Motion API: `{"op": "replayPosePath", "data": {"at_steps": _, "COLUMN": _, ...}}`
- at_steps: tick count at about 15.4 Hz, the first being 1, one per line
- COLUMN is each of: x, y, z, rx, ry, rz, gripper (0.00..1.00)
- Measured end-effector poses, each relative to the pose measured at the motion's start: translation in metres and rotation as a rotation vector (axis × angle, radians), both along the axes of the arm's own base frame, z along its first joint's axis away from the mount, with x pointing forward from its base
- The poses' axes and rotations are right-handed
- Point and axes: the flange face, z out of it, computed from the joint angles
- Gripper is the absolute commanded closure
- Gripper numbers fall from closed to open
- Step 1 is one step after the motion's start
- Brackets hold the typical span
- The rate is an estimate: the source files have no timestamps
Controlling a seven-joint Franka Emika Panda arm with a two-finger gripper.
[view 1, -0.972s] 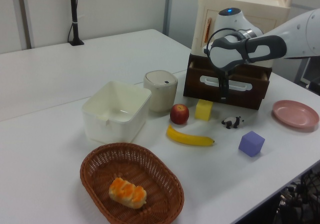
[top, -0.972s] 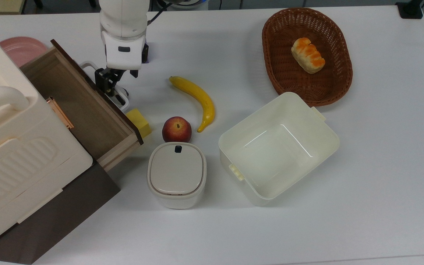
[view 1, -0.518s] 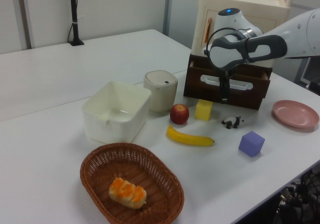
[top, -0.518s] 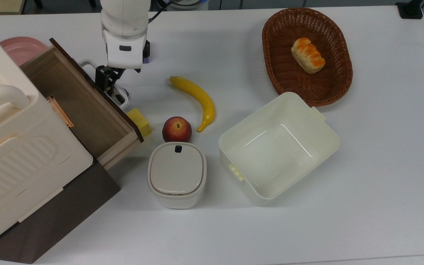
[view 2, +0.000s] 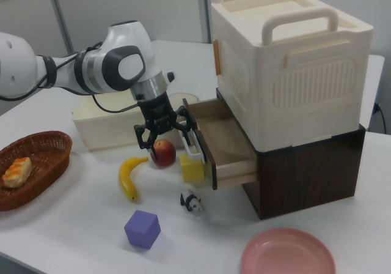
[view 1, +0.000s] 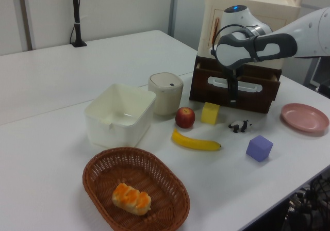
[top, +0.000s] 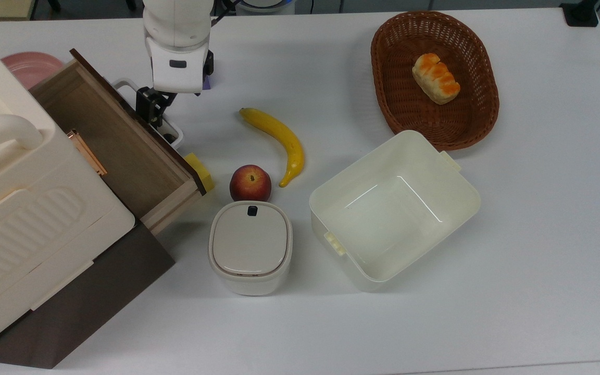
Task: Slide the drawer open
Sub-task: 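Keep pulling the drawer further out along its runners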
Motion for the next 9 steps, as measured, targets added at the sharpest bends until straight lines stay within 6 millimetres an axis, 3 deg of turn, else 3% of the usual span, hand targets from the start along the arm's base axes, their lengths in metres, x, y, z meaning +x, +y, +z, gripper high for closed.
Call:
{"op": "replayPosePath", "data": {"at_steps": 1, "x": 0.000, "y": 0.000, "z": 0.001, "rx": 0.000, "ry": 0.000, "rz": 0.000, "gripper": 0.40}}
{"op": "replayPosePath", "data": {"at_steps": 2, "x": 0.000, "y": 0.000, "z": 0.001, "rx": 0.000, "ry": 0.003, "rz": -0.001, "gripper": 0.60}}
{"op": "replayPosePath", "data": {"at_steps": 3, "x": 0.001, "y": 0.000, "z": 0.000, "rx": -0.001, "ry": 0.004, "rz": -0.001, "gripper": 0.66}}
{"op": "replayPosePath", "data": {"at_steps": 9, "x": 0.010, "y": -0.003, "z": 0.012, "rx": -0.011, "ry": -0.019, "rz": -0.003, "gripper": 0.62}}
